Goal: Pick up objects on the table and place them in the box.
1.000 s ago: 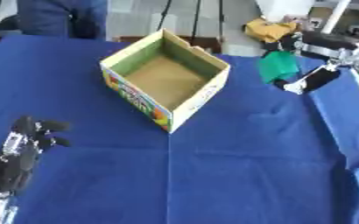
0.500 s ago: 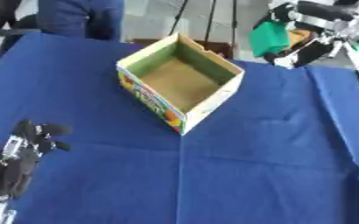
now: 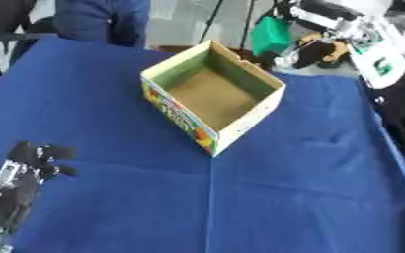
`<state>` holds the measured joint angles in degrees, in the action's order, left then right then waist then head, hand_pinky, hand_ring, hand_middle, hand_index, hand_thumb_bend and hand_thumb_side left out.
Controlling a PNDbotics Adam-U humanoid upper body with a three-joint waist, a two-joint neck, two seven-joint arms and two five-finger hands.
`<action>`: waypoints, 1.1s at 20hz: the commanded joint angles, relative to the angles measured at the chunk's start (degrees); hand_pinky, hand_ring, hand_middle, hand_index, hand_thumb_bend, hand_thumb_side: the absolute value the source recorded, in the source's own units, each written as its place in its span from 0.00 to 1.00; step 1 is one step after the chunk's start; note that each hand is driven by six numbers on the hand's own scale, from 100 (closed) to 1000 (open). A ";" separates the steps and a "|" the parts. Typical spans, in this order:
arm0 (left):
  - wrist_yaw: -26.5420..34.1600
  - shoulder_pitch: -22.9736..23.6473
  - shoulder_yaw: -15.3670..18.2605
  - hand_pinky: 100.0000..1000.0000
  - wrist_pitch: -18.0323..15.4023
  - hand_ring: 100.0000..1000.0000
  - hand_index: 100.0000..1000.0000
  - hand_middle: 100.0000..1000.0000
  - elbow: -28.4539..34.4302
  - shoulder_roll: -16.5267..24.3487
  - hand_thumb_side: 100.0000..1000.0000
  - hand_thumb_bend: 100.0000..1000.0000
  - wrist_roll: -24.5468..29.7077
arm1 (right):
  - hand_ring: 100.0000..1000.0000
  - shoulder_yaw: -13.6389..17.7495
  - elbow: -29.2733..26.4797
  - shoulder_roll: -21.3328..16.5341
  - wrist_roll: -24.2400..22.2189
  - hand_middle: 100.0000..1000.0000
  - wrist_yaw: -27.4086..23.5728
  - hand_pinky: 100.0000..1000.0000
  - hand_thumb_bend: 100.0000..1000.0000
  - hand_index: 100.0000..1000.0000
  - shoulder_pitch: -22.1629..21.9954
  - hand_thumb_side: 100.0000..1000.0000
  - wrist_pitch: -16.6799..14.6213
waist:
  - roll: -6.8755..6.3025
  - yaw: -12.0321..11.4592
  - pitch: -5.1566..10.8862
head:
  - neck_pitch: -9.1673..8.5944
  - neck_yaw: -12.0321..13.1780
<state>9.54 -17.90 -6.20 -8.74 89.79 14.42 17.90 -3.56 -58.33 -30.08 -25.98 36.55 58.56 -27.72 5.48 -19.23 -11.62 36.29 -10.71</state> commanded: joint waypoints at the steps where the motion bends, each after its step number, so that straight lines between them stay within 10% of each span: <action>1: 0.32 -1.26 -0.32 0.57 -0.05 0.78 0.59 0.55 1.14 0.05 1.00 0.34 0.43 | 0.36 0.30 0.31 0.05 1.66 0.38 3.23 0.53 0.00 0.61 1.74 0.12 -0.22 | -0.23 -0.72 0.68 | -0.91 -1.11; 22: 0.85 -2.96 -1.14 0.57 0.28 0.78 0.59 0.55 1.59 -1.50 1.00 0.34 1.31 | 0.40 -1.28 5.75 7.01 5.81 0.41 14.15 0.54 0.00 0.65 0.45 0.09 -1.73 | -0.32 -3.84 -0.64 | -1.36 -4.41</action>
<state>10.26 -19.96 -7.25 -8.45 90.17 12.59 19.03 -4.98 -52.25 -22.44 -20.70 49.84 57.94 -29.44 5.62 -23.04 -13.10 35.63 -14.85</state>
